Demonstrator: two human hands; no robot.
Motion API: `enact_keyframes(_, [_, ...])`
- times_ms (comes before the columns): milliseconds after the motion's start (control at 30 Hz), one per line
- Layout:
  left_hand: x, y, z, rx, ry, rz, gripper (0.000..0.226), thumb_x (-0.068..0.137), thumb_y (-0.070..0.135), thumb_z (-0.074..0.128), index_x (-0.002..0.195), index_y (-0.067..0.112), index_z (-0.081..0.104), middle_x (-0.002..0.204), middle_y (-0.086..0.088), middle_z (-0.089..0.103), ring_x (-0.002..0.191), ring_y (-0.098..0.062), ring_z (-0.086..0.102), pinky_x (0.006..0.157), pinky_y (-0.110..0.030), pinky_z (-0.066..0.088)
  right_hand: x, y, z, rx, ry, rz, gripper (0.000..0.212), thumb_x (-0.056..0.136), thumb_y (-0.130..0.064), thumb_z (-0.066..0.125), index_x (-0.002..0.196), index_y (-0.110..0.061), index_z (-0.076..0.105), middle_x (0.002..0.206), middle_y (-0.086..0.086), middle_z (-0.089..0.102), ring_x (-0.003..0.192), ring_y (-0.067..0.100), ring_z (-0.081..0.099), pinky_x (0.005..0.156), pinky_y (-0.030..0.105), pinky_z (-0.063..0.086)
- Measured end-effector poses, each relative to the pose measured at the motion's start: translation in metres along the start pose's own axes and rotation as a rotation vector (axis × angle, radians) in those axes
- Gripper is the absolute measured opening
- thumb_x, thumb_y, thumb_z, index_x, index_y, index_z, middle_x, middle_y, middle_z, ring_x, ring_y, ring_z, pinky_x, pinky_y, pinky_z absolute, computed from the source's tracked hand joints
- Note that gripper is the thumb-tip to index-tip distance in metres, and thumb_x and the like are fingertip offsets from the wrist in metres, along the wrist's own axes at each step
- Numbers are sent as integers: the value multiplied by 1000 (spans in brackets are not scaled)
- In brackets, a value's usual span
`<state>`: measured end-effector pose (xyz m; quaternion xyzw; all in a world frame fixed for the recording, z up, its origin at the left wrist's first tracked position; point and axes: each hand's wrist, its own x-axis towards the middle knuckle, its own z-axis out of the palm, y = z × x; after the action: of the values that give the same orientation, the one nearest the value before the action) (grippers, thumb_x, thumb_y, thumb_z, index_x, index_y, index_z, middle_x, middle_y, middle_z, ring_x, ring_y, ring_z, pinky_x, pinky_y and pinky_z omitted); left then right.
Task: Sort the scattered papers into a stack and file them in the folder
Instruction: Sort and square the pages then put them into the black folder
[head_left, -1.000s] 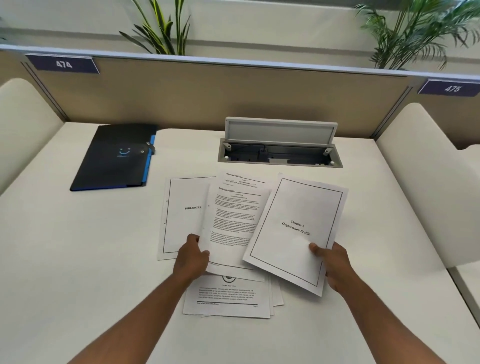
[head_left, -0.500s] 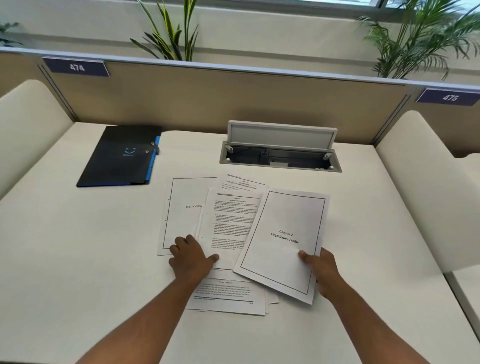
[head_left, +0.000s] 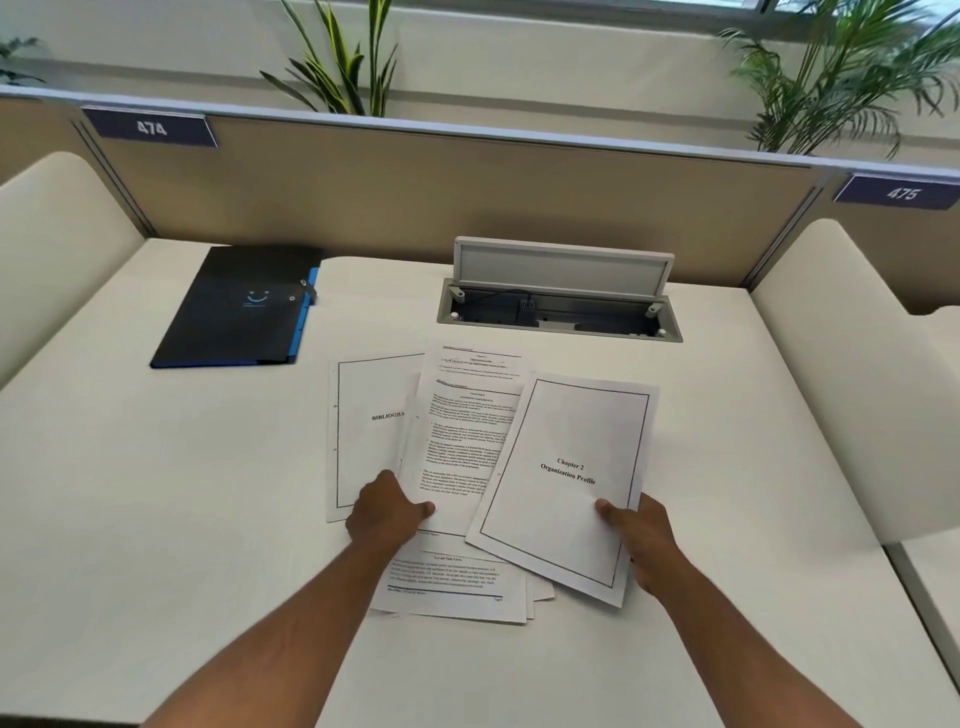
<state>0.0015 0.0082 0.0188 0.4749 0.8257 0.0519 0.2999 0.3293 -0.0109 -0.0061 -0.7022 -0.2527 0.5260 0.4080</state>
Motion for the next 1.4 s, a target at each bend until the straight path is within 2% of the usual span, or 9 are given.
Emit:
enact_keyframes(200, [-3, 1, 6, 165, 119, 100, 63, 77, 52, 77, 124, 17, 56, 122, -8, 49, 115, -28, 49, 87, -40, 50, -1, 1, -1, 22, -4, 4, 29, 93, -5, 73, 122, -9, 70, 111, 10, 77, 101, 33, 73, 94, 50, 58])
enact_keyframes(333, [-4, 3, 12, 71, 145, 163, 60, 77, 38, 82, 126, 14, 55, 125, -8, 43, 117, -27, 43, 81, -36, 49, -5, 3, -1, 31, 0, 3, 24, 93, -4, 72, 115, -13, 71, 107, 7, 77, 97, 29, 74, 84, 41, 59])
enact_keyframes(467, [-3, 7, 10, -3, 102, 156, 58, 77, 28, 83, 123, 11, 54, 126, -13, 44, 112, -31, 53, 86, -41, 54, -7, 3, -2, 36, -4, 14, 23, 93, -5, 72, 115, -12, 72, 105, 6, 78, 95, 29, 75, 76, 36, 58])
enact_keyframes(767, [4, 9, 5, -199, 4, 83, 91, 68, 19, 87, 136, 18, 26, 112, -6, 61, 96, -29, 62, 82, -41, 54, -11, -4, 0, 43, -6, 12, 20, 93, -4, 72, 107, -18, 72, 99, 0, 78, 90, 22, 75, 68, 30, 57])
enact_keyframes(900, [12, 8, 2, -400, -63, 39, 65, 77, 23, 83, 131, 10, 49, 119, -8, 65, 105, -30, 62, 91, -39, 54, -12, -5, -1, 29, -18, 14, 17, 93, -4, 73, 102, -19, 72, 94, -4, 79, 86, 17, 76, 63, 28, 57])
enact_keyframes(1033, [19, 6, -1, -518, -90, -12, 41, 85, 25, 75, 122, 10, 65, 117, -10, 70, 101, -28, 64, 89, -36, 54, -12, -2, -2, 22, -23, 13, 16, 93, -5, 73, 101, -20, 72, 91, -6, 80, 83, 15, 77, 61, 27, 57])
enact_keyframes(1133, [23, 5, -3, -569, -96, -33, 39, 86, 26, 74, 121, 10, 66, 117, -10, 69, 97, -26, 62, 83, -31, 52, -11, 1, -2, 28, -27, 12, 17, 92, -5, 73, 102, -19, 72, 93, -4, 80, 85, 17, 76, 64, 28, 58])
enact_keyframes(1267, [25, 0, -6, -540, -91, -49, 50, 87, 34, 73, 126, 5, 61, 121, -13, 67, 110, -33, 62, 96, -43, 53, -10, 1, -3, 46, -38, 2, 20, 92, -4, 73, 107, -17, 72, 97, 0, 80, 89, 22, 76, 70, 32, 58])
enact_keyframes(1400, [23, -8, -9, -573, -77, -29, 47, 88, 43, 70, 120, 9, 65, 116, -11, 69, 106, -32, 63, 92, -41, 54, -8, -3, -3, 53, -129, 26, 25, 90, -4, 74, 112, -15, 73, 102, 5, 81, 89, 26, 79, 75, 38, 60])
